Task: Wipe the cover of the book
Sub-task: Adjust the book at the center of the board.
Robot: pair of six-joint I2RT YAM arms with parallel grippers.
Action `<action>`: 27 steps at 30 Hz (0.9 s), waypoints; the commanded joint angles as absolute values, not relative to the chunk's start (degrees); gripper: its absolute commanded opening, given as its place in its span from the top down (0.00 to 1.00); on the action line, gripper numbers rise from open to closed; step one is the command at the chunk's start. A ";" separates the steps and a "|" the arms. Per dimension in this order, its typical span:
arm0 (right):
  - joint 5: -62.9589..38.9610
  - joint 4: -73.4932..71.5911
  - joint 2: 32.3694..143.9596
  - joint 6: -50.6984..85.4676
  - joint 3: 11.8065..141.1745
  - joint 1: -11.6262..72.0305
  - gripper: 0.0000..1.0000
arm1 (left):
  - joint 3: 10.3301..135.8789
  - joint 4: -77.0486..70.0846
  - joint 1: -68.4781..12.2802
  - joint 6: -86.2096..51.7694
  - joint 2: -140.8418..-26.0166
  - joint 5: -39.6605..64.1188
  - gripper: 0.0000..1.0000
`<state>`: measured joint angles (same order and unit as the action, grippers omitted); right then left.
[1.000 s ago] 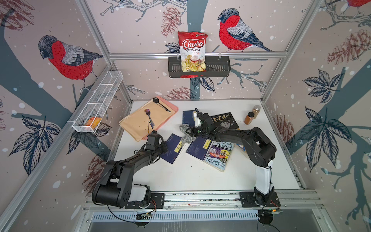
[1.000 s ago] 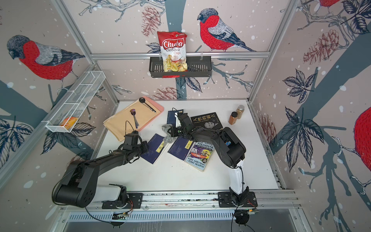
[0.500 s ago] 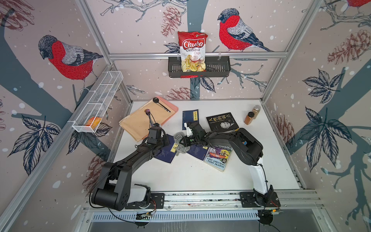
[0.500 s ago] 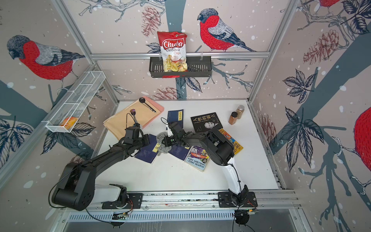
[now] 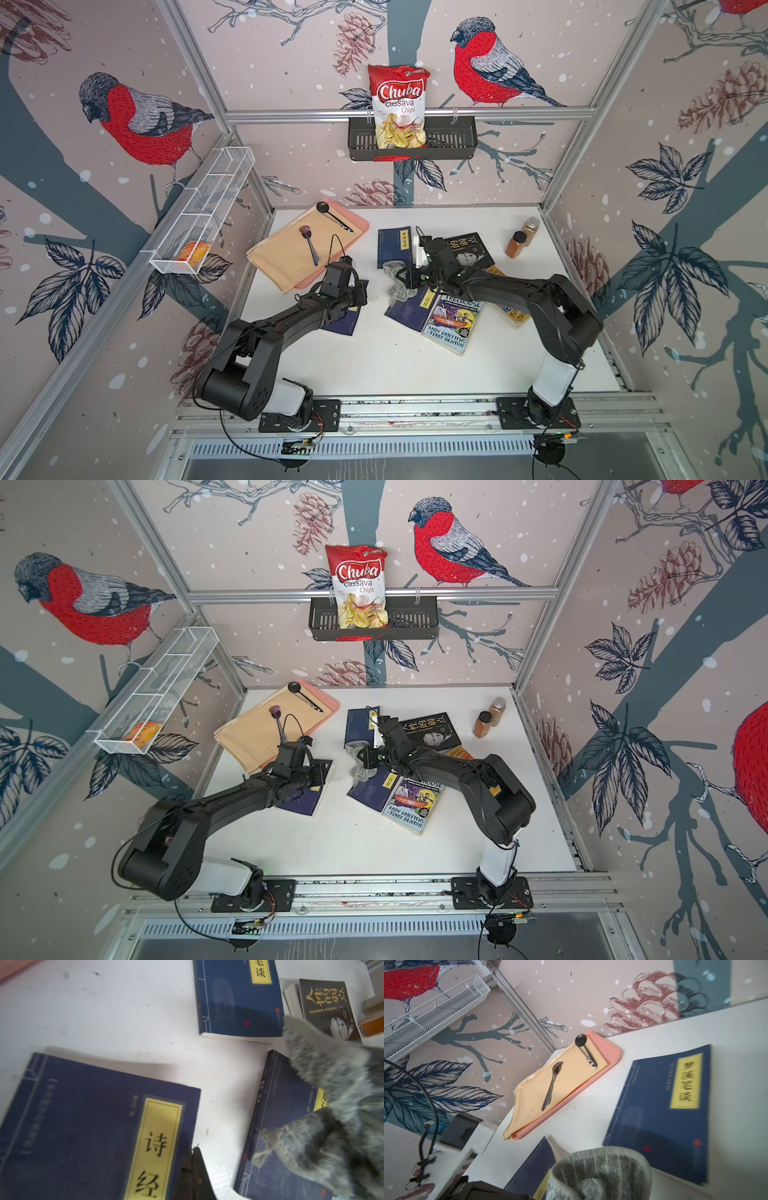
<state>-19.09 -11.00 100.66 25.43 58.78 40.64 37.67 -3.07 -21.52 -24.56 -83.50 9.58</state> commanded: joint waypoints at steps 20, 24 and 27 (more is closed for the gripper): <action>-5.39 -3.07 110.35 23.24 55.09 40.38 1.00 | 41.41 -4.18 -30.41 -25.01 -93.75 11.25 1.00; -5.12 -0.16 114.70 20.57 60.90 44.45 1.00 | 39.68 -3.96 -30.45 -25.57 -91.30 12.51 1.00; -5.25 1.50 116.22 19.73 63.48 46.17 1.00 | 38.74 -3.02 -30.49 -26.18 -89.93 12.48 1.00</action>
<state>-3.64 -11.18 114.39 22.02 62.76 44.86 39.35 -3.42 -30.35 -25.34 -91.09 11.79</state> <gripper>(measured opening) 0.105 0.050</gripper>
